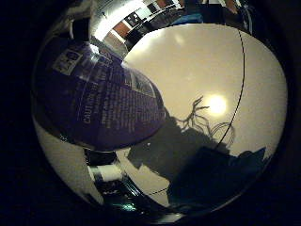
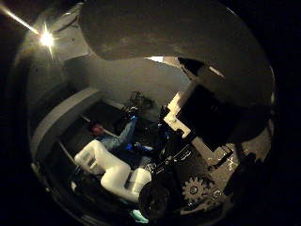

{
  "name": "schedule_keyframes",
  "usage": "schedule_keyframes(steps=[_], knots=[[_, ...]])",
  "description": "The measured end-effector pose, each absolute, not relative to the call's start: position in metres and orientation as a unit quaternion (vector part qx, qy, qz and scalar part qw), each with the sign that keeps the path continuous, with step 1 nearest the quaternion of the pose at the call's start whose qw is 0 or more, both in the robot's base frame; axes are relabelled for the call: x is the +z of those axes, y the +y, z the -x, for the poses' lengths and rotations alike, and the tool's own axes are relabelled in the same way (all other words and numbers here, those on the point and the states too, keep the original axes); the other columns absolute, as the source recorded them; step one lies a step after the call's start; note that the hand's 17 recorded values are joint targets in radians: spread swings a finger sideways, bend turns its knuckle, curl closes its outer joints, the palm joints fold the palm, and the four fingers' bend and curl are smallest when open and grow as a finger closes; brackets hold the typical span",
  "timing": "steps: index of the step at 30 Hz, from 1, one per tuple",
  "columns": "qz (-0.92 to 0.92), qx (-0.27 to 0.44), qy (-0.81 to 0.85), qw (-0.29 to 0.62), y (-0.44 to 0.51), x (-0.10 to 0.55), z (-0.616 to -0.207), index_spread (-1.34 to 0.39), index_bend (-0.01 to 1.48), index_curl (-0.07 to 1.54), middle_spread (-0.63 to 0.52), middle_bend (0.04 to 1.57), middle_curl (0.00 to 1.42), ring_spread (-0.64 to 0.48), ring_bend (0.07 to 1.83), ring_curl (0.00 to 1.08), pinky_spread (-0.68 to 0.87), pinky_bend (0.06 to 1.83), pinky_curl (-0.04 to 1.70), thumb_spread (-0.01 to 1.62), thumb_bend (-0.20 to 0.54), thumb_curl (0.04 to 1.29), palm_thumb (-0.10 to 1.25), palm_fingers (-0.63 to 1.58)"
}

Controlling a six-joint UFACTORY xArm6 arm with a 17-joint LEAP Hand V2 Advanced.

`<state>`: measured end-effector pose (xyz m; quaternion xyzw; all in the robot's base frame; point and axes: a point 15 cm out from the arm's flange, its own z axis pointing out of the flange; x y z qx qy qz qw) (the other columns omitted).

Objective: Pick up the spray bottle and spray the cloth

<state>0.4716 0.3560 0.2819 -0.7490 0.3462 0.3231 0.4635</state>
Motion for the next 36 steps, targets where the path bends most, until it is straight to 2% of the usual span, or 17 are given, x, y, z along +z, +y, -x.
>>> schedule_keyframes(steps=[12, 18, 21, 23, 24, 26, 28, 31, 33, 36], knots=[[0.747, 0.346, 0.358, 0.441, 0.354, 0.222, -0.471, -0.17, 1.14, 0.66, -0.07, 1.33, 0.56, -0.15, 1.44, 0.55, -0.23, 1.07, 1.02, 0.93, -0.018, 0.74, 1.05, 1.22], [0.758, 0.345, 0.351, 0.428, 0.353, 0.213, -0.466, -0.18, 1.07, 0.65, -0.07, 1.30, 0.55, -0.15, 1.42, 0.54, -0.25, 1.06, 0.99, 0.90, -0.027, 0.72, 1.01, 1.21], [0.765, 0.341, 0.346, 0.423, 0.351, 0.213, -0.465, -0.19, 0.96, 0.64, -0.07, 1.27, 0.55, -0.14, 1.43, 0.54, -0.26, 1.06, 0.96, 0.84, -0.035, 0.71, 0.96, 1.16], [0.771, 0.339, 0.342, 0.418, 0.349, 0.213, -0.463, -0.22, 0.73, 0.60, -0.08, 1.24, 0.55, -0.14, 1.38, 0.53, -0.29, 1.10, 0.91, 0.78, -0.034, 0.69, 0.93, 1.03], [0.775, 0.337, 0.339, 0.414, 0.348, 0.212, -0.462, -0.23, 0.70, 0.61, -0.08, 1.23, 0.55, -0.15, 1.37, 0.52, -0.30, 1.11, 0.91, 0.77, -0.036, 0.69, 0.92, 1.03], [0.786, 0.332, 0.332, 0.402, 0.345, 0.210, -0.459, -0.28, 0.42, 0.57, -0.10, 1.14, 0.54, -0.16, 1.37, 0.52, -0.34, 1.16, 0.87, 0.72, -0.035, 0.68, 0.91, 0.89], [0.795, 0.326, 0.327, 0.394, 0.340, 0.209, -0.459, -0.32, 0.30, 0.54, -0.11, 1.06, 0.53, -0.17, 1.34, 0.51, -0.37, 1.17, 0.83, 0.71, -0.031, 0.67, 0.91, 0.85], [0.798, 0.323, 0.324, 0.392, 0.338, 0.211, -0.458, -0.37, 0.20, 0.53, -0.13, 0.93, 0.52, -0.17, 1.33, 0.51, -0.41, 1.15, 0.78, 0.73, -0.030, 0.66, 0.91, 0.75], [0.801, 0.323, 0.320, 0.390, 0.337, 0.213, -0.456, -0.39, 0.18, 0.52, -0.14, 0.83, 0.51, -0.17, 1.32, 0.51, -0.42, 1.13, 0.76, 0.78, -0.026, 0.64, 0.91, 0.65], [0.802, 0.324, 0.316, 0.389, 0.336, 0.217, -0.453, -0.42, 0.21, 0.52, -0.14, 0.74, 0.49, -0.15, 1.26, 0.50, -0.37, 1.00, 0.73, 0.88, -0.027, 0.61, 0.88, 0.46]])
